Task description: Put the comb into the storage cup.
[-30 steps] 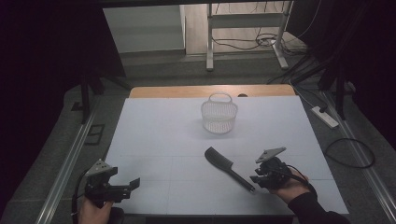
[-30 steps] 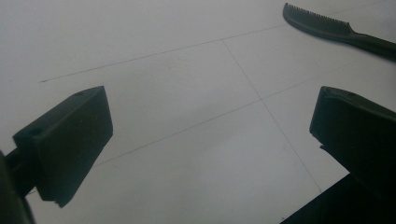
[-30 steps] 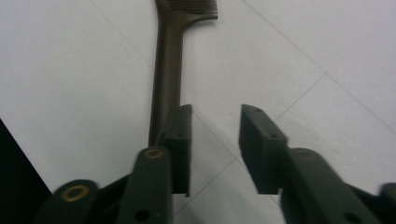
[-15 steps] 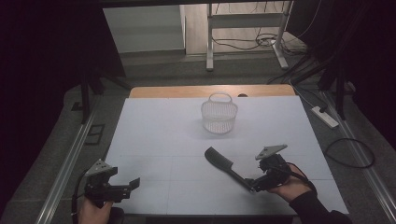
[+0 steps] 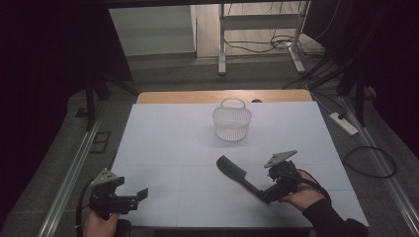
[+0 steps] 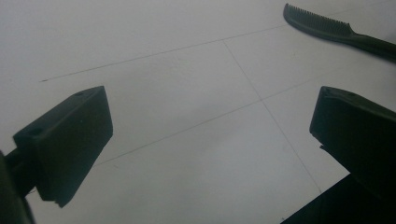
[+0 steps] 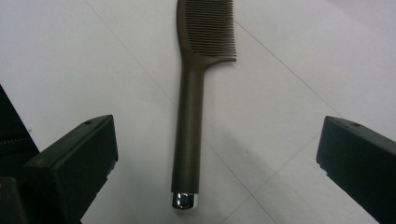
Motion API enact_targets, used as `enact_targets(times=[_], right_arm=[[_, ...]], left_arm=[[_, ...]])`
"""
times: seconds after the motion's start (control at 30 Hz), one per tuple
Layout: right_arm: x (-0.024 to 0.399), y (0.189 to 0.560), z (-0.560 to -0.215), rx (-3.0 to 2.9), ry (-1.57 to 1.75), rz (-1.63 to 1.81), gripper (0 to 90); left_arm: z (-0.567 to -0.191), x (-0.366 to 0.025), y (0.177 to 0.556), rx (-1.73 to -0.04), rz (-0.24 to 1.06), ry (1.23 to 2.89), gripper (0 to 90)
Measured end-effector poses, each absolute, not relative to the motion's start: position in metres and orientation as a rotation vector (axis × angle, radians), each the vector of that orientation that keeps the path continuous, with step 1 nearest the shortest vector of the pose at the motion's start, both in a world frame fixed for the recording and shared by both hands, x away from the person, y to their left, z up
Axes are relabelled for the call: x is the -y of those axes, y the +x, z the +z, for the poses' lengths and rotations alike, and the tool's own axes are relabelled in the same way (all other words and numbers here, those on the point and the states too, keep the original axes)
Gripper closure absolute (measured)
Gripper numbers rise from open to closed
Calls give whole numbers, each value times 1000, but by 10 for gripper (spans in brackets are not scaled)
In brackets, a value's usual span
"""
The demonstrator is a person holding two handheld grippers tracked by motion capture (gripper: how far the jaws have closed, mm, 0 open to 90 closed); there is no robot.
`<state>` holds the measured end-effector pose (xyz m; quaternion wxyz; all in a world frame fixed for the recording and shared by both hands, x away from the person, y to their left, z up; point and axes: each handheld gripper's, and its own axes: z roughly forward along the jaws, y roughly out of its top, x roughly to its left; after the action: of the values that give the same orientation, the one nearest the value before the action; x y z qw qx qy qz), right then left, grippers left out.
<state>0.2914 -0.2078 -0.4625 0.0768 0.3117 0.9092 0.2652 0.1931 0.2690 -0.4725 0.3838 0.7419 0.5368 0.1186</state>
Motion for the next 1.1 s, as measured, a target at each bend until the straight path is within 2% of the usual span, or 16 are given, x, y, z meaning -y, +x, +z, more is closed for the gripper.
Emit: enact_targets(times=[1.1], right_arm=[[165, 307, -477, -2765, 971, 687, 0]], left_arm=[[-473, -269, 193, -1366, 303, 1897, 0]])
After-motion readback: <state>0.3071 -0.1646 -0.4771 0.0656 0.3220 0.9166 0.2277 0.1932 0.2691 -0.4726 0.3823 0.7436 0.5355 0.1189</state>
